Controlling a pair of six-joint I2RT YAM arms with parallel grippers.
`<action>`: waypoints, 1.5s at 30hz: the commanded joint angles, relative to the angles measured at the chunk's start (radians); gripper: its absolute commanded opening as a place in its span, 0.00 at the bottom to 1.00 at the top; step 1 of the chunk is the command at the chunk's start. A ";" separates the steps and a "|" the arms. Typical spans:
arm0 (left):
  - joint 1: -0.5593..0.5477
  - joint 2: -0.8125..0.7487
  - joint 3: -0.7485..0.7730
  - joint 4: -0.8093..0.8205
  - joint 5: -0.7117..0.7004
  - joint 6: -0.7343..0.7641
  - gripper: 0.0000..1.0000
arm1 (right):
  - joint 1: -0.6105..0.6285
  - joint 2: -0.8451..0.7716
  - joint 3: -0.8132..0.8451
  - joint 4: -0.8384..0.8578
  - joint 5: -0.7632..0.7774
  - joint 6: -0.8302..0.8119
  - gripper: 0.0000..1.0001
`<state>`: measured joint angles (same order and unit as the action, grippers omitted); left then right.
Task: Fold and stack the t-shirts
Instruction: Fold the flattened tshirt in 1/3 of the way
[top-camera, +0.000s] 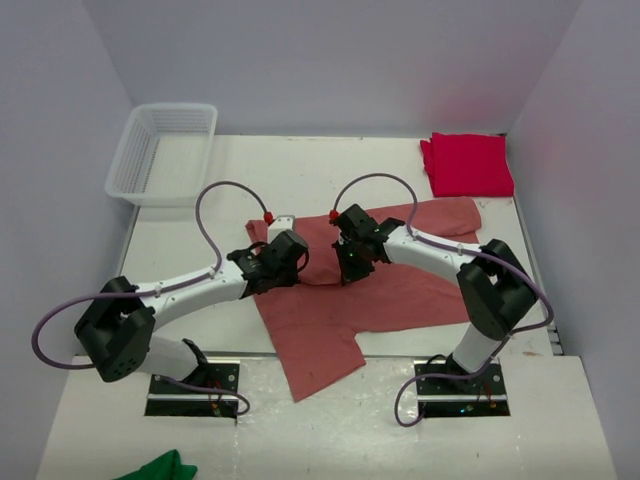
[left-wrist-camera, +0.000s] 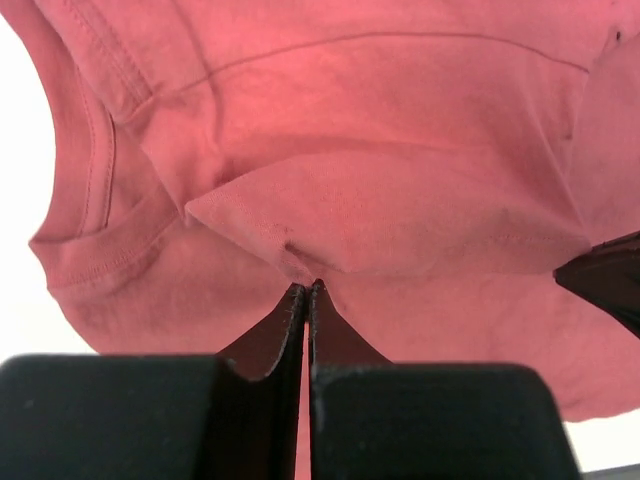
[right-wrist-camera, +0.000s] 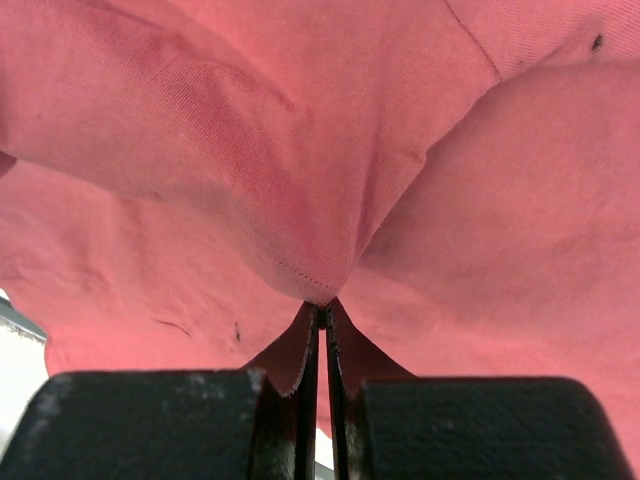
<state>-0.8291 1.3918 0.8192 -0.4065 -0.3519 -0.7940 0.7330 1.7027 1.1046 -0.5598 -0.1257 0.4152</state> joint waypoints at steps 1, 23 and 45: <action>-0.021 -0.040 -0.017 -0.043 -0.015 -0.054 0.00 | 0.008 -0.051 -0.015 0.029 -0.045 -0.009 0.00; -0.085 -0.082 -0.074 -0.101 0.004 -0.109 0.00 | 0.008 0.001 -0.075 0.070 -0.025 -0.009 0.00; -0.066 -0.080 0.196 -0.183 -0.283 -0.081 0.00 | 0.006 -0.201 -0.019 -0.048 0.104 -0.027 0.64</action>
<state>-0.9928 1.3136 0.9611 -0.6880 -0.6079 -0.9817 0.7334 1.5074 1.0515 -0.5644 -0.0780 0.4007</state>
